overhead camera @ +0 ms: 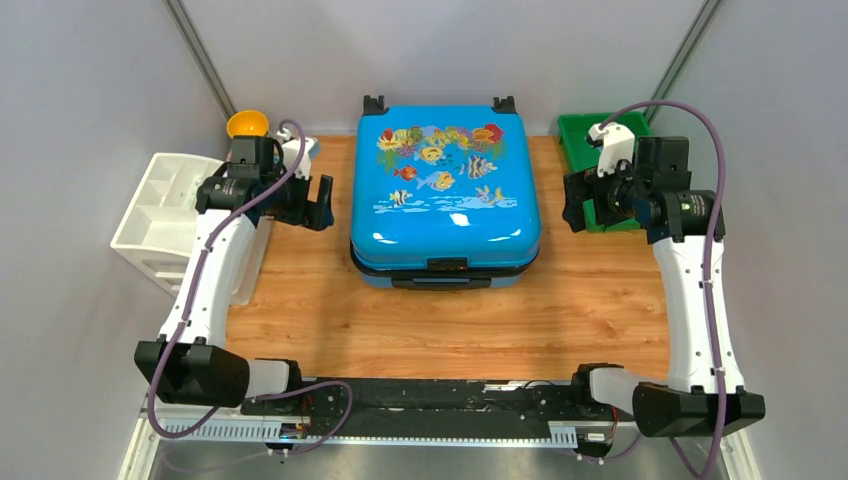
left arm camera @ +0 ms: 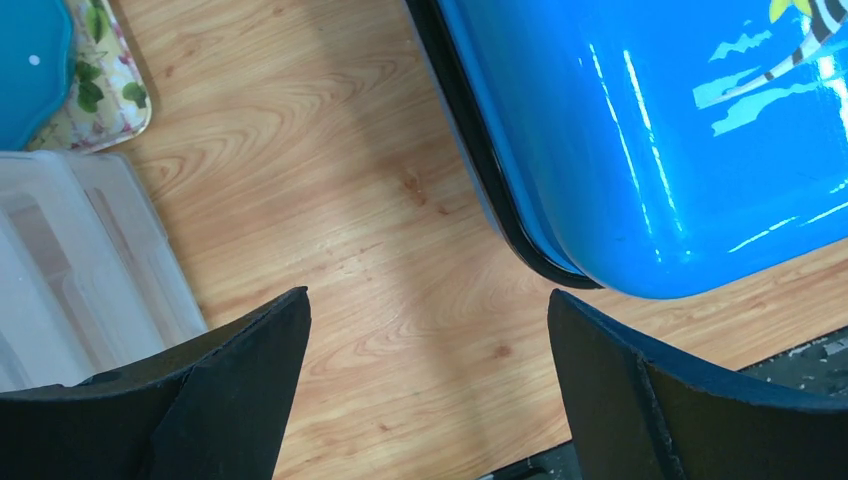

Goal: Open, take out, and arrange the luggage

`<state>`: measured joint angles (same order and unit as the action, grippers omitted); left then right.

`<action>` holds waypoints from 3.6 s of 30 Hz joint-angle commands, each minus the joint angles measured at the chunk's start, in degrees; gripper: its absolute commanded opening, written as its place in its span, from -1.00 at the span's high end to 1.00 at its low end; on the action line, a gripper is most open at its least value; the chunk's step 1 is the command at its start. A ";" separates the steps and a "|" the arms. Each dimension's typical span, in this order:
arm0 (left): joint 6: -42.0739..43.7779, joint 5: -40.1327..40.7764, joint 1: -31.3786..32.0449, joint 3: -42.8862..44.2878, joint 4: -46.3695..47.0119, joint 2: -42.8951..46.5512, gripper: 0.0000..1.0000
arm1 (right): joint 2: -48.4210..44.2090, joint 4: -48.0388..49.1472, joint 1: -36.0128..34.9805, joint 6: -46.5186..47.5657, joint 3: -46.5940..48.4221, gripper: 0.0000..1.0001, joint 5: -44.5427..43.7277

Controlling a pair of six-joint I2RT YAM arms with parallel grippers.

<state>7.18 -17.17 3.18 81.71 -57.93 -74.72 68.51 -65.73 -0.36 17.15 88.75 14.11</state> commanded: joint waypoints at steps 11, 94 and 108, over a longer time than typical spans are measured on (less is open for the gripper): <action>-9.99 10.30 -0.28 4.33 17.12 -9.74 -0.93 | 12.16 8.87 -0.17 5.97 -3.06 -0.83 -6.47; -39.52 0.64 -8.45 -41.89 19.42 22.86 -0.55 | 8.32 60.11 -37.53 -11.08 -27.22 -0.40 11.82; -53.85 -0.67 -7.84 -48.84 41.49 14.78 -0.56 | -12.16 48.69 -16.26 -14.86 -41.02 -0.48 15.78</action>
<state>-41.60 -17.04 -4.91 33.93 -24.88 -58.96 59.51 -13.61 -19.97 4.12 50.68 28.08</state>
